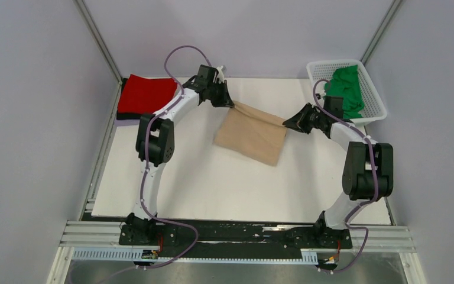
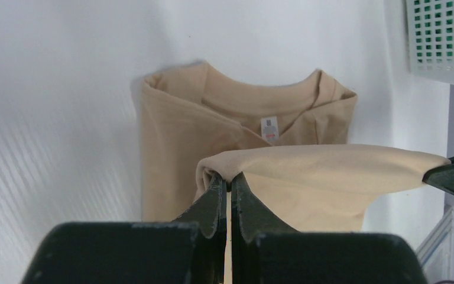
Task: Fold and stack the t-shirts
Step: Fold the long partially folded tshirt into a neat square, then put the neatly folded tshirt into the corner of the board with the left arm
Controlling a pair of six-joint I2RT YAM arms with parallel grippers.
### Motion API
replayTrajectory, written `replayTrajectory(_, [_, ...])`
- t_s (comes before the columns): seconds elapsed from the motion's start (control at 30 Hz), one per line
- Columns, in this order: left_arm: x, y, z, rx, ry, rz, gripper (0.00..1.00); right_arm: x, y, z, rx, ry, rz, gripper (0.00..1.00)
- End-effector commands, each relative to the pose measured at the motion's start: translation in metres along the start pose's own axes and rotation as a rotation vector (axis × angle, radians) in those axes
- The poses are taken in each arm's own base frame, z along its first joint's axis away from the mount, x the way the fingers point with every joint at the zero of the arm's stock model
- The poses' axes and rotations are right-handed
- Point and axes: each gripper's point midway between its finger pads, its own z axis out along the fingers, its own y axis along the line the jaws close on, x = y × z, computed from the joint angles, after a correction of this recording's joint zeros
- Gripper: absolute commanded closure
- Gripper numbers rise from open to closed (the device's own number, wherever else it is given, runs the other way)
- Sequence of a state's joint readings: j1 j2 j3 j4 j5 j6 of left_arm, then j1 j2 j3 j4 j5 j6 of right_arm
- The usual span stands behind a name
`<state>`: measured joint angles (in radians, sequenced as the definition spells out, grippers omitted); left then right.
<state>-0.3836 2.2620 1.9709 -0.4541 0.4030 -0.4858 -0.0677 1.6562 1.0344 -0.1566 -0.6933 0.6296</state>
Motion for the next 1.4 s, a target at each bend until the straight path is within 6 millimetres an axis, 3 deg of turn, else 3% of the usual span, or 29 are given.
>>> replayTrajectory(0.0, [-0.037, 0.036, 0.018, -0.08, -0.093, 0.035, 0.98, -0.051, -0.011, 0.015, 0.004, -0.113, -0.082, 0.99])
replayTrajectory(0.07, [-0.047, 0.04, 0.029, -0.085, -0.111, 0.039, 0.84, -0.067, -0.019, 0.029, 0.018, -0.113, -0.089, 0.95])
replayTrajectory(0.1, [-0.045, 0.044, 0.031, -0.096, -0.092, 0.031, 0.48, -0.075, -0.021, 0.035, 0.027, -0.107, -0.079, 0.88])
replayTrajectory(0.13, [-0.057, 0.041, 0.032, -0.089, -0.11, 0.043, 0.24, -0.077, -0.025, 0.043, 0.031, -0.077, -0.065, 0.66])
replayTrajectory(0.17, [-0.052, 0.043, 0.031, -0.104, -0.078, 0.029, 0.06, -0.08, -0.019, 0.044, 0.013, -0.057, -0.074, 0.38])
replayTrajectory(0.2, [-0.062, 0.038, 0.027, -0.095, -0.095, 0.045, 0.03, -0.081, -0.013, 0.043, 0.006, -0.047, -0.077, 0.25])
replayTrajectory(0.27, [-0.064, 0.029, 0.016, -0.078, -0.095, 0.056, 0.01, -0.079, -0.002, 0.039, 0.004, -0.054, -0.105, 0.05])
replayTrajectory(0.3, [-0.076, 0.013, 0.001, -0.048, -0.136, 0.078, 0.0, -0.074, 0.002, 0.035, 0.007, -0.056, -0.115, 0.01])
replayTrajectory(0.33, [-0.065, 0.016, 0.001, -0.05, -0.112, 0.07, 0.0, -0.066, 0.005, 0.031, 0.013, -0.05, -0.119, 0.0])
replayTrajectory(0.37, [-0.075, 0.001, -0.018, -0.026, -0.145, 0.086, 0.0, -0.058, 0.008, 0.027, 0.019, -0.045, -0.121, 0.0])
replayTrajectory(0.4, [-0.061, 0.005, -0.018, -0.032, -0.113, 0.07, 0.0, -0.05, 0.01, 0.022, 0.031, -0.047, -0.118, 0.0])
replayTrajectory(0.43, [-0.067, -0.013, -0.036, 0.008, -0.136, 0.085, 0.0, -0.043, 0.011, 0.017, 0.045, -0.051, -0.117, 0.0])
replayTrajectory(0.47, [-0.051, -0.01, -0.034, 0.011, -0.1, 0.065, 0.0, -0.036, 0.015, 0.012, 0.048, -0.054, -0.118, 0.0])
replayTrajectory(0.5, [-0.053, -0.029, -0.047, 0.06, -0.113, 0.082, 0.0, -0.028, 0.017, 0.008, 0.046, -0.051, -0.114, 0.0])
replayTrajectory(0.53, [-0.036, -0.027, -0.045, 0.069, -0.075, 0.065, 0.0, -0.018, 0.021, 0.006, 0.035, -0.041, -0.108, 0.0])
replayTrajectory(0.57, [-0.034, -0.045, -0.054, 0.116, -0.082, 0.084, 0.0, -0.009, 0.028, 0.004, 0.011, -0.033, -0.105, 0.0])
replayTrajectory(0.6, [-0.016, -0.043, -0.049, 0.121, -0.043, 0.063, 0.0, 0.006, 0.037, 0.006, -0.027, -0.005, -0.106, 0.0])
replayTrajectory(0.63, [-0.011, -0.06, -0.052, 0.173, -0.045, 0.082, 0.0, 0.019, 0.046, 0.008, -0.063, 0.019, -0.098, 0.0])
replayTrajectory(0.7, [0.02, -0.066, -0.041, 0.221, 0.02, 0.042, 0.0, 0.041, 0.058, 0.01, -0.13, 0.069, -0.064, 0.0])
replayTrajectory(0.8, [0.045, -0.076, -0.028, 0.306, 0.075, 0.001, 0.0, 0.061, 0.06, 0.016, -0.164, 0.099, -0.042, 0.0])
replayTrajectory(0.87, [0.068, -0.068, -0.017, 0.312, 0.132, -0.039, 0.0, 0.074, 0.047, 0.025, -0.144, 0.126, -0.017, 0.0])
replayTrajectory(1.07, [0.141, -0.005, 0.009, 0.132, 0.285, -0.12, 0.0, 0.1, -0.025, 0.049, 0.045, 0.155, 0.078, 0.0])
replayTrajectory(1.17, [0.173, 0.024, 0.004, 0.019, 0.331, -0.128, 0.0, 0.12, -0.046, 0.046, 0.092, 0.193, 0.087, 0.0])
replayTrajectory(1.2, [0.174, 0.027, -0.001, -0.006, 0.321, -0.121, 0.0, 0.127, -0.054, 0.044, 0.112, 0.202, 0.088, 0.0])
replayTrajectory(1.23, [0.187, 0.033, -0.005, -0.024, 0.342, -0.131, 0.0, 0.133, -0.06, 0.041, 0.13, 0.215, 0.089, 0.0])
replayTrajectory(1.27, [0.184, 0.029, -0.01, -0.014, 0.323, -0.123, 0.0, 0.14, -0.063, 0.038, 0.136, 0.231, 0.087, 0.0])
replayTrajectory(1.3, [0.199, 0.032, -0.017, -0.023, 0.344, -0.142, 0.0, 0.147, -0.064, 0.034, 0.136, 0.246, 0.085, 0.0])
replayTrajectory(1.33, [0.198, 0.026, -0.023, -0.007, 0.33, -0.138, 0.0, 0.154, -0.063, 0.031, 0.129, 0.263, 0.079, 0.0])
replayTrajectory(1.37, [0.214, 0.029, -0.029, -0.019, 0.356, -0.15, 0.0, 0.159, -0.061, 0.028, 0.119, 0.272, 0.071, 0.0])
